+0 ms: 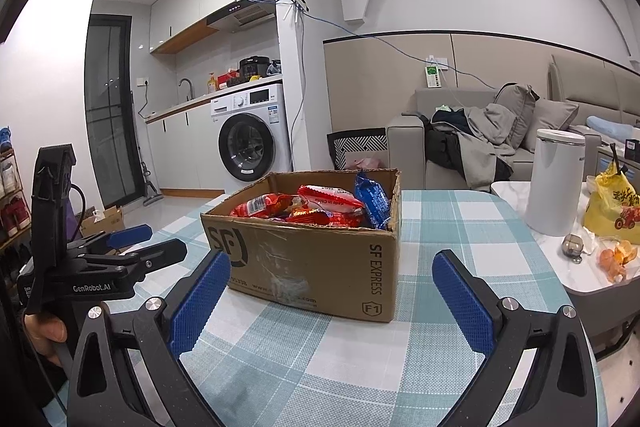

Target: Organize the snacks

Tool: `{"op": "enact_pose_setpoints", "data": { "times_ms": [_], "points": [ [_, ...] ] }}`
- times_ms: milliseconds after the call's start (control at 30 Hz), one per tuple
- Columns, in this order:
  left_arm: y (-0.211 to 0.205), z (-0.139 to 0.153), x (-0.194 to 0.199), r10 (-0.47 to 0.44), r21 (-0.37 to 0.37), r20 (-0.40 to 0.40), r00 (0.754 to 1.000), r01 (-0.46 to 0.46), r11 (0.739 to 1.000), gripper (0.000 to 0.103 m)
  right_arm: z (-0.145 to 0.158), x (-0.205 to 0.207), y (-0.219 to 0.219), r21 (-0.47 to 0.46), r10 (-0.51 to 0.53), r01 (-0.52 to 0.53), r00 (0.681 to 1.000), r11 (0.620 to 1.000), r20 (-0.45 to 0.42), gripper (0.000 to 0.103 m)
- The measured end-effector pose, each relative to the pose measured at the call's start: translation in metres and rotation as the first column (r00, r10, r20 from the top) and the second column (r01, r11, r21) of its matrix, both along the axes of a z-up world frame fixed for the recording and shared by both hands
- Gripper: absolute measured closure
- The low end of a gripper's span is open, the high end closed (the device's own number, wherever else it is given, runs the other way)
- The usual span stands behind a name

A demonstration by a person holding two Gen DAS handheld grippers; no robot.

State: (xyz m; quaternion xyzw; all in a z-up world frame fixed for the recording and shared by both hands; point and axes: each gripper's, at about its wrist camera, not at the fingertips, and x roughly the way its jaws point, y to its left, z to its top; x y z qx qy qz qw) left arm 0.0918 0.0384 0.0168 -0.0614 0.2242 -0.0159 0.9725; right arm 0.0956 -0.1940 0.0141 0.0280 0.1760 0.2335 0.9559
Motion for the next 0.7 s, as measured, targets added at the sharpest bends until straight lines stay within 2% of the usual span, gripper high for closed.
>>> {"op": "enact_pose_setpoints", "data": {
  "times_ms": [700],
  "points": [
    [-0.0019, 0.0001, 0.0011, -0.003, 0.001, 0.002, 1.0, 0.003, 1.0, 0.001, 0.0007, 0.001, -0.0016, -0.005, 0.006, -0.006, 1.0, 1.0, 0.004, 0.0]
  ]
}}
